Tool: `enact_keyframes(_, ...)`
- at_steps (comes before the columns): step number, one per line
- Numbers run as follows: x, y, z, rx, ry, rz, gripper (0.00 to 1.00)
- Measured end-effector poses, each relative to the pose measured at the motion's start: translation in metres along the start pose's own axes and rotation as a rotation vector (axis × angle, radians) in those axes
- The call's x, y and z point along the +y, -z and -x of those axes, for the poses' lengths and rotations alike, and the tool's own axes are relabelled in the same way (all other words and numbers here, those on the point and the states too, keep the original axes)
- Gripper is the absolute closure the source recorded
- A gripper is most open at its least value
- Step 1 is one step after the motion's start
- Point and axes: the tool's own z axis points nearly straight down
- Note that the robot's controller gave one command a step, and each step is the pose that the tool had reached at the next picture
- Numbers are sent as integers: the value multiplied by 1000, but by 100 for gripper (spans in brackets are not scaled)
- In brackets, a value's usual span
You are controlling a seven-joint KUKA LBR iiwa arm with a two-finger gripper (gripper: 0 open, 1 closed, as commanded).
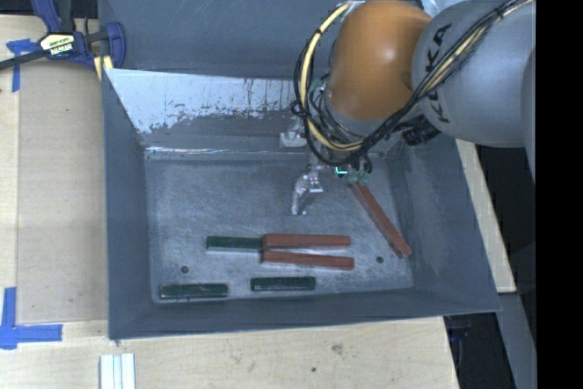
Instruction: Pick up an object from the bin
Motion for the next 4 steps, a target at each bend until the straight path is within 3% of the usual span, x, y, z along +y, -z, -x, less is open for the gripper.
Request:
enact_keyframes(1, 0, 5, 2, -8, -1, 0, 0)
enact_keyframes(2, 30, -77, -83, -14, -110, 2, 100)
enact_keyframes(3, 30, -78, -81, -19, -112, 3, 0)
enact_keyframes(4, 30, -78, -81, -20, -112, 3, 0)
